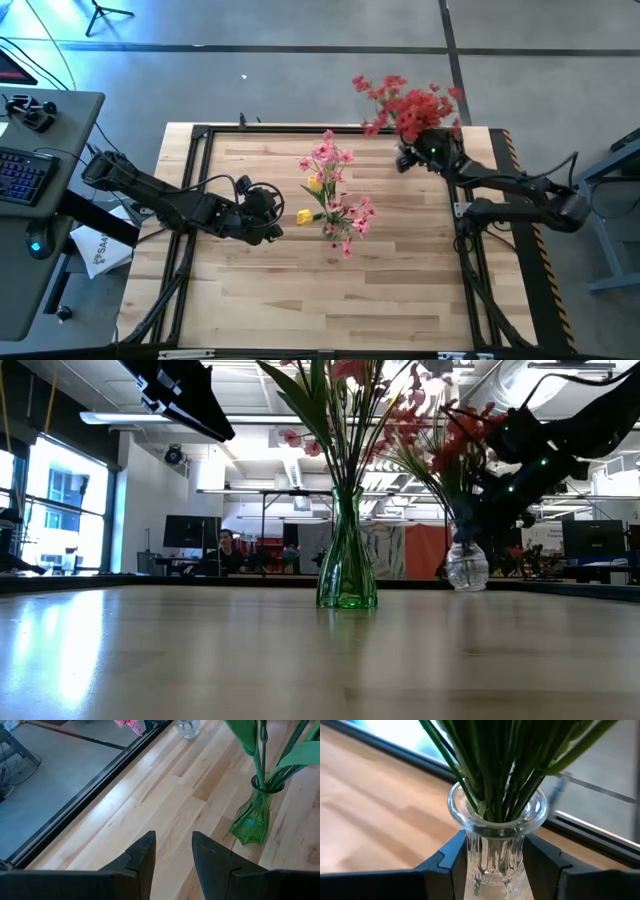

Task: Sort flowers into vase by color
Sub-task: Move the transparent vase to the top right of the table, then move the green vase to the top right of the table

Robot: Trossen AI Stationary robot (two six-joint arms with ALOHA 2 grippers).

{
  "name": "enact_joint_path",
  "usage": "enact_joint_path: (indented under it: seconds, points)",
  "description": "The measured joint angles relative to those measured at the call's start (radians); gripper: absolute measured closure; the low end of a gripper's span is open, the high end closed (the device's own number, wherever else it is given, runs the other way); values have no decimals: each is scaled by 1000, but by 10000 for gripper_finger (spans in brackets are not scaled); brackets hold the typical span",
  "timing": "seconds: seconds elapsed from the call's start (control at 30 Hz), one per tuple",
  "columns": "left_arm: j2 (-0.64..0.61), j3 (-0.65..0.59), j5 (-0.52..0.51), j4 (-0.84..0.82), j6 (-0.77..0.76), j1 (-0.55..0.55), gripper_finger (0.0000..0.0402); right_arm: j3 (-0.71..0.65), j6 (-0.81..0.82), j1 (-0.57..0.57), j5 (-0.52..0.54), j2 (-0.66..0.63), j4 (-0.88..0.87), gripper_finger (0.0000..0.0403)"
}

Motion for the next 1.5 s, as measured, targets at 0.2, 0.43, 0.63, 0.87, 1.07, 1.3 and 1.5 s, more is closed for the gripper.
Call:
enact_joint_path:
  seconds: [0.2,0.43,0.63,0.87,1.07,1.3,1.5]
  points:
    - [0,0,0,0,0,-1,284,0,35,148,45,7,43,258]
    - [0,0,0,-8,1,-12,284,-145,37,231,160,68,406,258]
    - [0,0,-5,-12,1,-29,284,-216,83,226,204,66,466,258]
    - [-18,0,149,-202,-121,-47,284,-214,84,226,122,65,454,256]
    - [-57,0,212,-453,-376,-112,284,-214,79,226,112,65,453,234]
    - [-61,0,203,-499,-446,-180,284,-216,40,226,25,63,462,159]
    - [-59,0,152,-492,-473,-205,284,-217,39,226,25,12,433,116]
